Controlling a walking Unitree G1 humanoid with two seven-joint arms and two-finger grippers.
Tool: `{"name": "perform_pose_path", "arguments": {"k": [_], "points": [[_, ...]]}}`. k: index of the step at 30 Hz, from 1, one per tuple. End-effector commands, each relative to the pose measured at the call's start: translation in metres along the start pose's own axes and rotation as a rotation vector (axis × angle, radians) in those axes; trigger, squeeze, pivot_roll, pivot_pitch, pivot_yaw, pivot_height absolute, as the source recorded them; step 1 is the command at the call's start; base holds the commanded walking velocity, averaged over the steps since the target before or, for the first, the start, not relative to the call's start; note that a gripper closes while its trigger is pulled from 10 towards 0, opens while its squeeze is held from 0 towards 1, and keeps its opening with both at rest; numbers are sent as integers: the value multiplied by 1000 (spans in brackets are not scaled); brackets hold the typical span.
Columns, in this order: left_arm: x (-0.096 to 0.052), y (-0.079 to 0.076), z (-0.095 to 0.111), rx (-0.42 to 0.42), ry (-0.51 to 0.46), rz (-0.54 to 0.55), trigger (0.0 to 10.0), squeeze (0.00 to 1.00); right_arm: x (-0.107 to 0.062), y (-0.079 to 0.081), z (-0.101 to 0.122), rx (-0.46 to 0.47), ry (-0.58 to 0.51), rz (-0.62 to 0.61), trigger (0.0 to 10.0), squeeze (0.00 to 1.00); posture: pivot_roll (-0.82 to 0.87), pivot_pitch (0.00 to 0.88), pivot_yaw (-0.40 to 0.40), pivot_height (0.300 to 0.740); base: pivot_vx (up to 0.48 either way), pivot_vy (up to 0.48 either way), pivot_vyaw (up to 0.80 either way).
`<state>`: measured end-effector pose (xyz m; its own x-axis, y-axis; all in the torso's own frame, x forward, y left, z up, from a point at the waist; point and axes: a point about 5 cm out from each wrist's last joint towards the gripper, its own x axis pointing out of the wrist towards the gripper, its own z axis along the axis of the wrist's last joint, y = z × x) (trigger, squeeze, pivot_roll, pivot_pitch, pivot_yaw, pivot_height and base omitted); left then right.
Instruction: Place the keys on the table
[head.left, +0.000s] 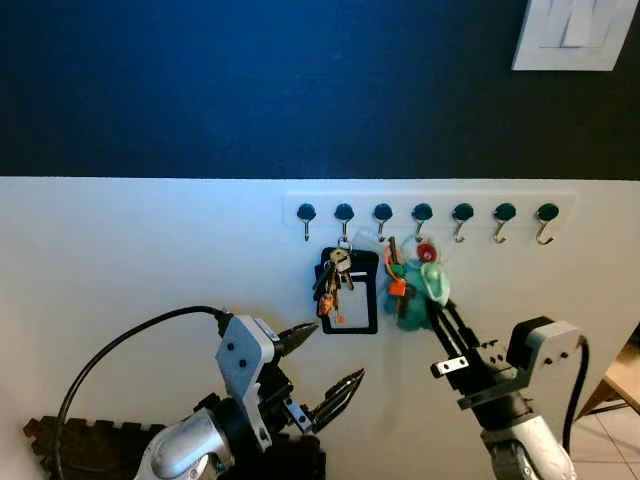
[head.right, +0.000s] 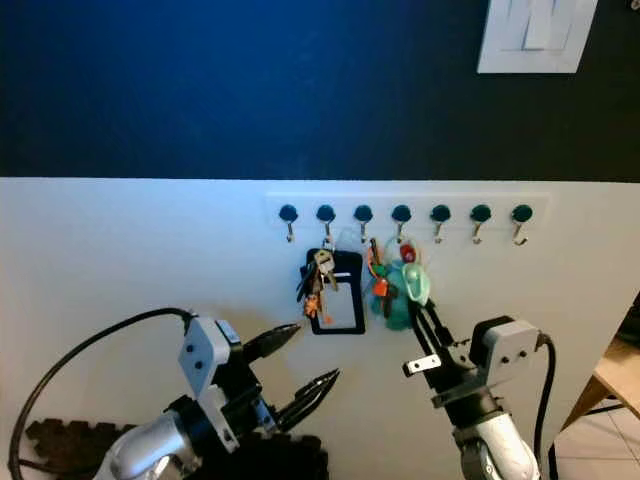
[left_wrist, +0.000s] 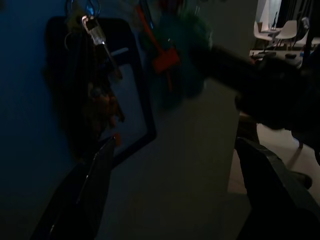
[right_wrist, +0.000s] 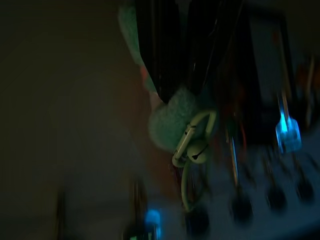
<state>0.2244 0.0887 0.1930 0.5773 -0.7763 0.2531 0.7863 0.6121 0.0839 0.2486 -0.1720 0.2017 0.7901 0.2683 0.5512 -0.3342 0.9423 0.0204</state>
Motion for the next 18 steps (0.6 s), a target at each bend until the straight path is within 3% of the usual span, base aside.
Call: {"name": "perform_pose_path", "arguments": {"k": [1,12,18], "points": [[1,-5,0,-27,-5,-14,10000,0,3,3,14,-11,-56,-11,39,0,79,22,25,740,0,0,0],[3,-6,-1,-42,-7,-28,10000,0,17,15,36,13,-133,34,0,0,71,22,28,740,0,0,0],[2,-8,-1,-58,-3,-30,10000,0,10,33,19,91,-1,167,0,0,73,25,23,740,0,0,0]]}}
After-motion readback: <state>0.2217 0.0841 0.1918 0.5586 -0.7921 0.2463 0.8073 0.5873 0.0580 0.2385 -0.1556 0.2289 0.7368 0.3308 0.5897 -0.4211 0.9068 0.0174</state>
